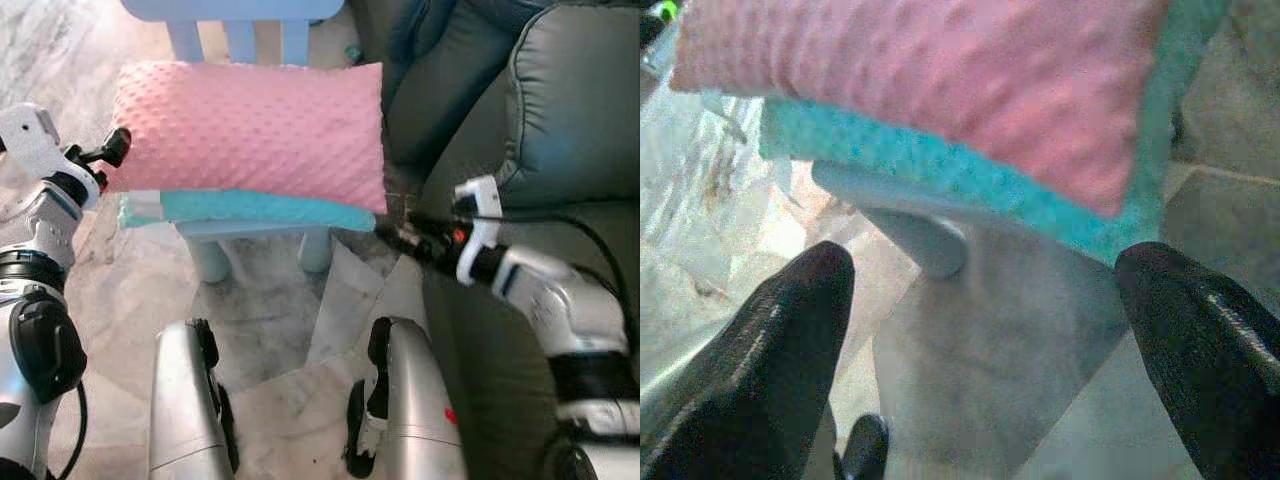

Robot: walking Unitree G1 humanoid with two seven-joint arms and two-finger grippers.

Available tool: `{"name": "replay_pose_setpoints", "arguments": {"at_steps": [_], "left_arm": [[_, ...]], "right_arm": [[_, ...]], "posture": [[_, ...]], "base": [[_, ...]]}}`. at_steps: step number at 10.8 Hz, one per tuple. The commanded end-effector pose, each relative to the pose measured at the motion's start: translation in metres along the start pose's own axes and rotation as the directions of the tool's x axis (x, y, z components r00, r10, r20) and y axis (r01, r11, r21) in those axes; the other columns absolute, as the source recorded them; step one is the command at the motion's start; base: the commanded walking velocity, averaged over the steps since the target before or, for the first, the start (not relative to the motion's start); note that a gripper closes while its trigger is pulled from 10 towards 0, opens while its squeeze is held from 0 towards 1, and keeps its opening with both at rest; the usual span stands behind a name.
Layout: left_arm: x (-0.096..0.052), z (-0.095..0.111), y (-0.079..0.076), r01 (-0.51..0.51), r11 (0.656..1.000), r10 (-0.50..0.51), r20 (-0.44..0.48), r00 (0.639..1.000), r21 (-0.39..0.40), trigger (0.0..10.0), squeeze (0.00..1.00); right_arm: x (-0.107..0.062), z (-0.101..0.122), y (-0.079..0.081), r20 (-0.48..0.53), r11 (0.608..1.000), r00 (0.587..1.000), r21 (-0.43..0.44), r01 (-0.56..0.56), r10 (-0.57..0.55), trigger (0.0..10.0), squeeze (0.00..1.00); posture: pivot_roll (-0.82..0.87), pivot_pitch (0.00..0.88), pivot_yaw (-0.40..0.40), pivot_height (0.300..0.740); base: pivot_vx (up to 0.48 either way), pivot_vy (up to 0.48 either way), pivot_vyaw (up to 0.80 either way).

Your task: Move the pillow to the sofa

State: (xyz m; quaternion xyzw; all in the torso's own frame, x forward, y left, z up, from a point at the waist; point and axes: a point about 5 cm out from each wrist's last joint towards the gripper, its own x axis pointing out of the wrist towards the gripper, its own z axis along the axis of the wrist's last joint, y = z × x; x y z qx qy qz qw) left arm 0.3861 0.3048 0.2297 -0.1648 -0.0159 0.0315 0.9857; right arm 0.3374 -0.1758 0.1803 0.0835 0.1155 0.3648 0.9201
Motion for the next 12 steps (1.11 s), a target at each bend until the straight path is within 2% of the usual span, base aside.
{"name": "replay_pose_setpoints", "arguments": {"at_steps": [1,3,5,6,8,10,11,12], "left_arm": [[-0.002,-0.01,0.004,-0.001,1.0,0.0,-0.043,0.999,-0.023,10.0,0.0],[-0.001,-0.015,0.0,0.008,1.0,-0.009,-0.073,0.997,-0.02,10.0,0.0],[-0.001,-0.027,-0.003,0.001,0.998,-0.007,-0.11,0.994,-0.056,10.0,0.0],[-0.001,-0.034,-0.005,0.007,0.999,-0.012,-0.136,0.991,-0.039,10.0,0.0],[-0.002,-0.028,-0.001,-0.024,0.999,0.021,-0.106,0.994,-0.029,10.0,0.0],[-0.006,-0.018,0.013,-0.086,0.996,0.085,-0.076,0.993,-0.006,10.0,0.0],[-0.007,-0.016,0.016,-0.094,0.996,0.094,-0.077,0.993,0.005,10.0,0.0],[-0.007,-0.017,0.016,-0.092,0.996,0.092,-0.083,0.992,0.012,10.0,0.0]], "right_arm": [[-0.01,-0.002,0.002,-0.016,1.0,1.0,0.005,-0.004,0.004,10.0,0.0],[-0.023,-0.003,0.01,-0.035,1.0,0.999,0.011,-0.012,0.013,10.0,0.0],[-0.027,-0.002,0.017,-0.035,0.999,0.999,0.027,-0.023,0.024,10.0,0.0],[-0.027,-0.001,0.024,-0.039,0.996,0.997,0.073,-0.057,0.06,10.0,0.0],[-0.03,0.004,0.044,-0.043,0.973,0.981,0.144,-0.181,0.189,10.0,0.0],[-0.013,0.006,0.035,-0.049,0.986,0.99,0.108,-0.126,0.132,10.0,0.0],[0.007,0.009,0.033,-0.023,0.985,0.992,0.125,-0.117,0.121,10.0,0.0],[0.034,0.005,0.034,-0.025,0.991,0.995,0.092,-0.096,0.099,10.0,0.0]], "posture": [[-0.18,0.436,-0.097,0.519],[-0.19,0.443,-0.099,0.519],[-0.21,0.439,-0.098,0.519],[-0.21,0.443,-0.102,0.519],[-0.22,0.443,-0.103,0.519],[-0.2,0.447,-0.1,0.519],[-0.19,0.446,-0.1,0.519],[-0.18,0.449,-0.103,0.519]], "base": [[0.0,0.0,0.0],[0.0,0.0,0.0],[0.0,0.0,0.0],[0.0,0.0,0.0],[0.0,0.0,0.0],[0.0,0.0,0.0],[0.0,0.0,0.0],[0.0,0.0,0.0]]}}
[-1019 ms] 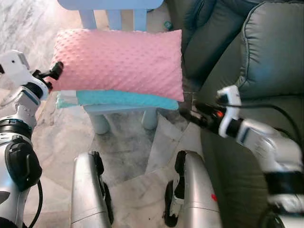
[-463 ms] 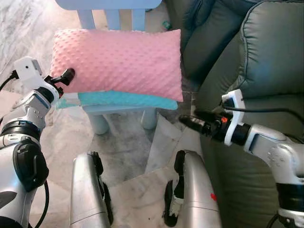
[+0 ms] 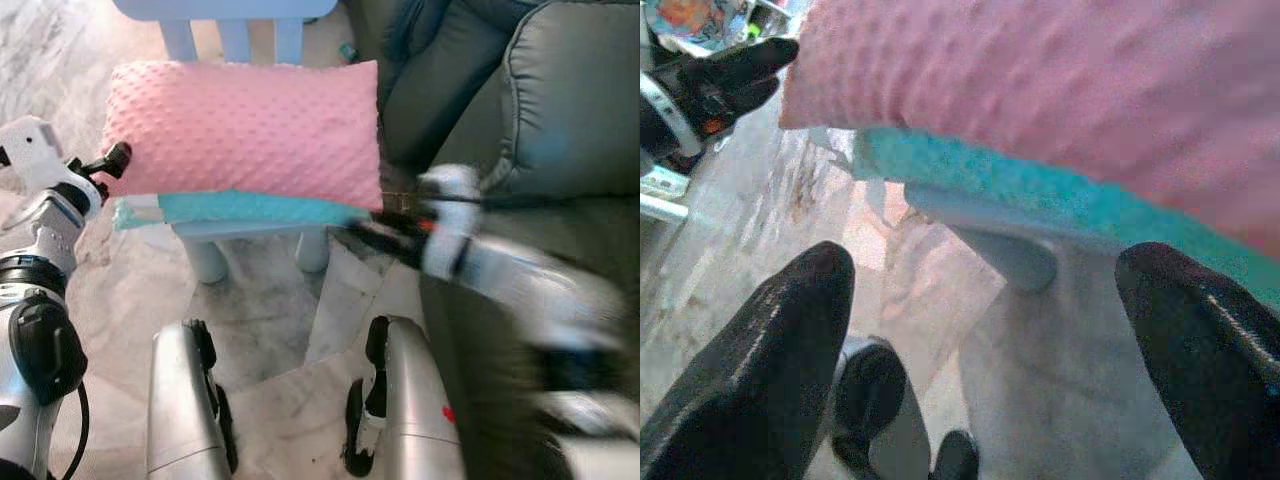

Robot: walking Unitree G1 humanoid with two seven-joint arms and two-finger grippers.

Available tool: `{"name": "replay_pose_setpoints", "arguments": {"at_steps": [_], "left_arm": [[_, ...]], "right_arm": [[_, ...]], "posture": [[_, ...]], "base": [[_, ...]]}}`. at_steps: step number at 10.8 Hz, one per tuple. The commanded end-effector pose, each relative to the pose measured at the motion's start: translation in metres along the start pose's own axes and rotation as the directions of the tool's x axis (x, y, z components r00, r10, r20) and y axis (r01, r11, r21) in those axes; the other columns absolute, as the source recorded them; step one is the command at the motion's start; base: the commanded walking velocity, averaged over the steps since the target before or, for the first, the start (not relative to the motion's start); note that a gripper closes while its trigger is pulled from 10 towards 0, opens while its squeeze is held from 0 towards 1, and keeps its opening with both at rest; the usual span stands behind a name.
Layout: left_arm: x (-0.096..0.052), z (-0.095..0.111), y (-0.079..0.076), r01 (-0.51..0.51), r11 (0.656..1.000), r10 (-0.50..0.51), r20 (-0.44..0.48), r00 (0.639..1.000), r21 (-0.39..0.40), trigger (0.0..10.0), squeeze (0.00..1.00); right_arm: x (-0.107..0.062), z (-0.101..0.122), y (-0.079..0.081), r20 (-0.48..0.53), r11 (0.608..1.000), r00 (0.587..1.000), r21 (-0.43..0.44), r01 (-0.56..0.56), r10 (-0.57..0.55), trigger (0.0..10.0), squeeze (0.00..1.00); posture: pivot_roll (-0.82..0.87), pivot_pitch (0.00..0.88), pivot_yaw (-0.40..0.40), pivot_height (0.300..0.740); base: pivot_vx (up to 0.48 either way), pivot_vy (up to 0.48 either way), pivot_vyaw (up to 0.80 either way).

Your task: Move the pillow to the sofa

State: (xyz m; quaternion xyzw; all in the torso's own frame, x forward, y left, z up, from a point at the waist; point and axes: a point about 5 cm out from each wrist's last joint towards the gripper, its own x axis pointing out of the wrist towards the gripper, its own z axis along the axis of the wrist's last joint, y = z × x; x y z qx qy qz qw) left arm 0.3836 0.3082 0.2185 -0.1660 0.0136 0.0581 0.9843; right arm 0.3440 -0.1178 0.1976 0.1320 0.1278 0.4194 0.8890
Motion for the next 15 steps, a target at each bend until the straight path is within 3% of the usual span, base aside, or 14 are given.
{"name": "replay_pose_setpoints", "arguments": {"at_steps": [1,3,4,5,7,9,10,12,13,15], "left_arm": [[-0.003,-0.01,0.008,-0.024,1.0,0.024,-0.04,0.999,0.011,10.0,0.0],[-0.002,-0.014,0.005,-0.011,1.0,0.012,-0.056,0.998,0.023,10.0,0.0],[-0.001,-0.015,0.002,-0.001,1.0,0.003,-0.061,0.998,0.026,10.0,0.0],[-0.001,-0.015,0.001,0.002,1.0,-0.001,-0.061,0.998,0.027,10.0,0.0],[-0.001,-0.015,-0.001,0.01,1.0,-0.008,-0.061,0.998,0.026,10.0,0.0],[-0.001,-0.012,0.002,0.001,1.0,0.001,-0.056,0.998,0.025,10.0,0.0],[-0.002,-0.013,0.005,-0.014,0.999,0.016,-0.063,0.998,0.032,10.0,0.0],[-0.004,-0.022,0.008,-0.027,1.0,0.028,-0.107,0.994,0.014,10.0,0.0],[-0.004,-0.025,0.005,-0.001,1.0,0.002,-0.125,0.992,0.012,10.0,0.0],[-0.001,-0.03,-0.006,0.049,0.999,-0.047,-0.146,0.988,0.015,10.0,0.0]], "right_arm": [[0.006,-0.01,-0.006,-0.027,0.999,0.999,-0.016,0.037,-0.037,10.0,0.0],[0.04,-0.011,-0.003,-0.035,0.992,0.998,-0.118,0.049,-0.053,10.0,0.0],[0.045,-0.001,-0.015,0.032,0.957,0.985,-0.233,0.175,-0.172,10.0,0.0],[0.045,0.014,-0.019,0.106,0.942,0.975,-0.255,0.218,-0.197,10.0,0.0],[0.04,0.044,-0.027,0.221,0.932,0.95,-0.24,0.27,-0.218,10.0,0.0],[0.033,0.056,-0.04,0.254,0.9,0.923,-0.257,0.353,-0.289,10.0,0.0],[0.033,0.05,-0.045,0.218,0.887,0.919,-0.262,0.379,-0.328,10.0,0.0],[0.041,0.026,-0.045,0.119,0.931,0.944,-0.167,0.325,-0.309,10.0,0.0],[0.045,0.02,-0.042,0.112,0.949,0.951,-0.1,0.3,-0.289,10.0,0.0],[0.05,0.012,-0.038,0.097,0.96,0.961,-0.088,0.266,-0.257,10.0,0.0]], "posture": [[-0.18,0.449,-0.103,0.519],[-0.16,0.451,-0.108,0.519],[-0.16,0.451,-0.107,0.519],[-0.16,0.456,-0.105,0.519],[-0.15,0.459,-0.103,0.519],[-0.15,0.463,-0.101,0.519],[-0.15,0.463,-0.101,0.519],[-0.15,0.471,-0.099,0.519],[-0.15,0.47,-0.097,0.519],[-0.15,0.472,-0.095,0.519]], "base": [[0.0,0.0,0.0],[0.0,0.0,0.0],[0.0,0.0,0.0],[0.0,0.0,0.0],[0.0,0.0,0.0],[0.0,0.0,0.0],[0.0,0.0,0.0],[0.0,0.0,0.0],[0.0,0.0,0.0],[0.0,0.0,0.0]]}}
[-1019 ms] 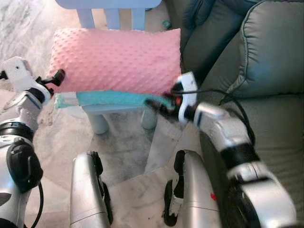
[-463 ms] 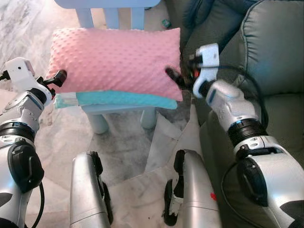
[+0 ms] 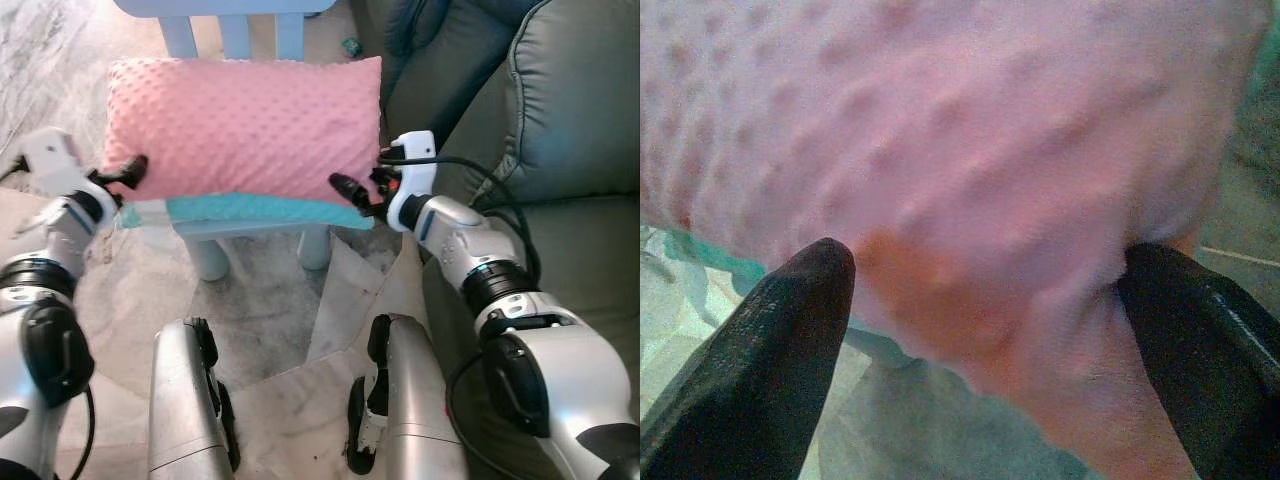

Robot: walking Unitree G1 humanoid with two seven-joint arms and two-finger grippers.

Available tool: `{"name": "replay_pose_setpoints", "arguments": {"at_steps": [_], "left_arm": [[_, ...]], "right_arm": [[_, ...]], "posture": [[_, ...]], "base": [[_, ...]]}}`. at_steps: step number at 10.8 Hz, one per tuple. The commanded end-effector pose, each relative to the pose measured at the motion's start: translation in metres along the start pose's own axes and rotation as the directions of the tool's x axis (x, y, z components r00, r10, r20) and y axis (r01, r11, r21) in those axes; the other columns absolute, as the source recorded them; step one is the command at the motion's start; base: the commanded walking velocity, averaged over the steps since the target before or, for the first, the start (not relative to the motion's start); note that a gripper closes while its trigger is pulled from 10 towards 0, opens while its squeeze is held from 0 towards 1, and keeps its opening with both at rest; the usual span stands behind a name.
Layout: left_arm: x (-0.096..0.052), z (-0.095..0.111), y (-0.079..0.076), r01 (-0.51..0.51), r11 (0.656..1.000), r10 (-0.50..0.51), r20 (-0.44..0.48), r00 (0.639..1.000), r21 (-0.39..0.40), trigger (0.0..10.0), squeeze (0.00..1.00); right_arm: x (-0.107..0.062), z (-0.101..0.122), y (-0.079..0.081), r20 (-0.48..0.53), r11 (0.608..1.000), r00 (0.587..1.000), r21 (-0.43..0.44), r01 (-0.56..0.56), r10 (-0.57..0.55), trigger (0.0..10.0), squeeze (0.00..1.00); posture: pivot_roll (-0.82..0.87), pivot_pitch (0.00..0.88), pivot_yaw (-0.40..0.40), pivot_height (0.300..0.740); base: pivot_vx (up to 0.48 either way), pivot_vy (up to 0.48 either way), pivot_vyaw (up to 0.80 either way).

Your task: Move the pillow to the sofa

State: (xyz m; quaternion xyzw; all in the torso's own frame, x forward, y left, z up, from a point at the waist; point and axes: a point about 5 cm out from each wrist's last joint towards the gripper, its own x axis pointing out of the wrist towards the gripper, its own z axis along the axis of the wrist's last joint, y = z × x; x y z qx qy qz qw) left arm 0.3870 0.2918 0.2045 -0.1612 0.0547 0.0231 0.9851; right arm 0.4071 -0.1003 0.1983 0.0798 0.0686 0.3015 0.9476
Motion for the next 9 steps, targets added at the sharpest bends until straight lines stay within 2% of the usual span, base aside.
{"name": "replay_pose_setpoints", "arguments": {"at_steps": [1,2,9], "left_arm": [[-0.0005,-0.0121,0.0001,0.014,1.0,-0.014,-0.053,0.998,0.005,10.0,0.0],[0.0006,-0.0129,-0.0031,0.028,0.999,-0.027,-0.053,0.998,0.021,0.0,0.0],[-0.0005,-0.0124,0.0001,0.014,0.998,-0.012,-0.045,0.999,0.057,0.0,0.0]], "right_arm": [[-0.0012,-0.0107,-0.0005,-0.028,1.0,1.0,0.02,-0.005,0.006,10.0,0.0],[0.0008,-0.0104,0.0043,-0.01,0.999,0.999,0.025,-0.034,0.034,0.0,0.0],[0.0002,-0.0074,0.0034,0.012,0.999,0.999,0.003,-0.033,0.033,0.0,0.0]], "posture": [[-0.15,0.474,-0.093,0.519],[-0.15,0.474,-0.09,0.519],[-0.14,0.467,-0.087,0.519]], "base": [[0.0,0.0,0.0],[0.0,0.0,0.0],[0.0,0.0,0.0]]}}
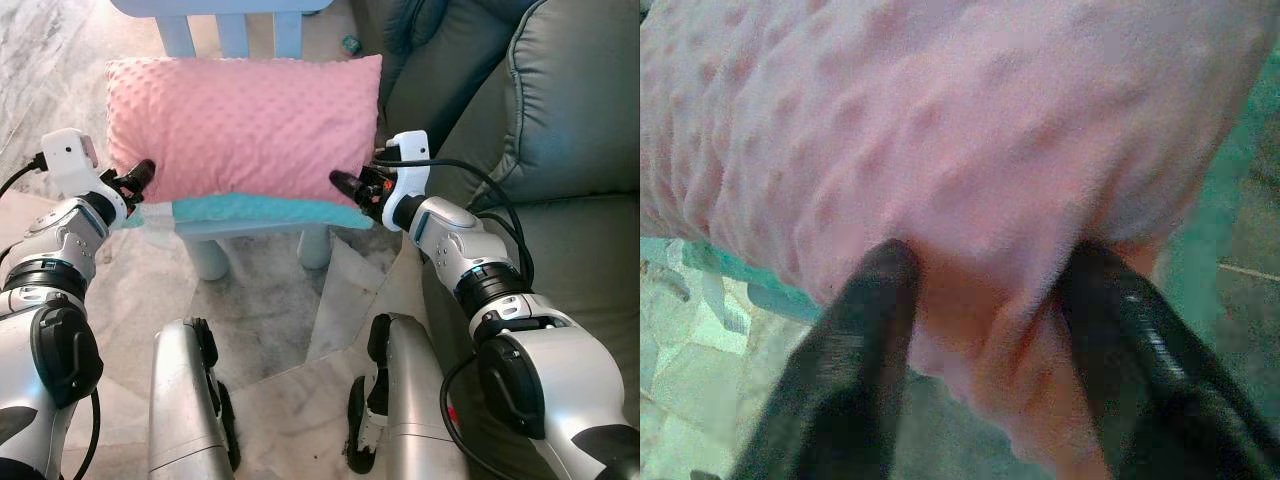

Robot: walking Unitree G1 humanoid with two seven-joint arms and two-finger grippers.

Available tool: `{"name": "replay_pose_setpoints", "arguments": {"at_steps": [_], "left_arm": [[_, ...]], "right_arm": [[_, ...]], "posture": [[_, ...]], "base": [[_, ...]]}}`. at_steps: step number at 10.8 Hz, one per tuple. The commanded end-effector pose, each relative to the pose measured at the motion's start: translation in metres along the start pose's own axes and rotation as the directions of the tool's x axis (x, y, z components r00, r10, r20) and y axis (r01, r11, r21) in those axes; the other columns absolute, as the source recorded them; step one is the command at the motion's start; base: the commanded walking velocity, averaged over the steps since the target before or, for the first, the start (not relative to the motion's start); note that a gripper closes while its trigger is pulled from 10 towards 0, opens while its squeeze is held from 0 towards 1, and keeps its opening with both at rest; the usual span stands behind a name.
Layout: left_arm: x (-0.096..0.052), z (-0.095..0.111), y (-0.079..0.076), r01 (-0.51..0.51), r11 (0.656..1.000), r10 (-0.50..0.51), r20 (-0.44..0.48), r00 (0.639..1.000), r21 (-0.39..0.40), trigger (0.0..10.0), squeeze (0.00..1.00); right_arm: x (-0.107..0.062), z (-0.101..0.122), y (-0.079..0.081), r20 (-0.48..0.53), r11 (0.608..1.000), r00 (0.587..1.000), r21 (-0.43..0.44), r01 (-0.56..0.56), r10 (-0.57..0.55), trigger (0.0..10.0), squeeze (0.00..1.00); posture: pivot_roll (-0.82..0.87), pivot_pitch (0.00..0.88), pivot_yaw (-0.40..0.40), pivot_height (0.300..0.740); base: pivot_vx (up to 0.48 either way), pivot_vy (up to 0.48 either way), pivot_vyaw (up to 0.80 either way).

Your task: Move the pillow to the sofa

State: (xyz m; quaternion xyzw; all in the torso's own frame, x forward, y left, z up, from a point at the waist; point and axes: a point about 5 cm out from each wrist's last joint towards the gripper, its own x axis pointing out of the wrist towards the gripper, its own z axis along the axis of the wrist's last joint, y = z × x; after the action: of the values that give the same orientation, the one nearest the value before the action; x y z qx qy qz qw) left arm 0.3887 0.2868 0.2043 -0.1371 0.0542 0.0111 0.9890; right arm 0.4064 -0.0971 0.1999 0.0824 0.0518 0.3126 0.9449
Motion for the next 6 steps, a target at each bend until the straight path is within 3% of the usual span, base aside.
{"name": "replay_pose_setpoints", "arguments": {"at_steps": [1,6], "left_arm": [[-0.0021,-0.0103,0.0047,-0.015,1.0,0.015,-0.035,0.999,0.012,0.0,0.0],[-0.0031,-0.009,0.0067,-0.017,1.0,0.018,-0.012,1.0,0.019,0.0,0.0]], "right_arm": [[-0.0006,-0.0079,0.0009,-0.017,1.0,1.0,0.008,-0.006,0.006,0.0,0.0],[0.0007,-0.0101,0.0032,-0.019,1.0,1.0,0.003,-0.007,0.007,0.0,0.0]], "posture": [[-0.14,0.468,-0.088,0.519],[-0.14,0.471,-0.092,0.519]], "base": [[0.0,0.0,0.0],[0.0,0.0,0.0]]}}
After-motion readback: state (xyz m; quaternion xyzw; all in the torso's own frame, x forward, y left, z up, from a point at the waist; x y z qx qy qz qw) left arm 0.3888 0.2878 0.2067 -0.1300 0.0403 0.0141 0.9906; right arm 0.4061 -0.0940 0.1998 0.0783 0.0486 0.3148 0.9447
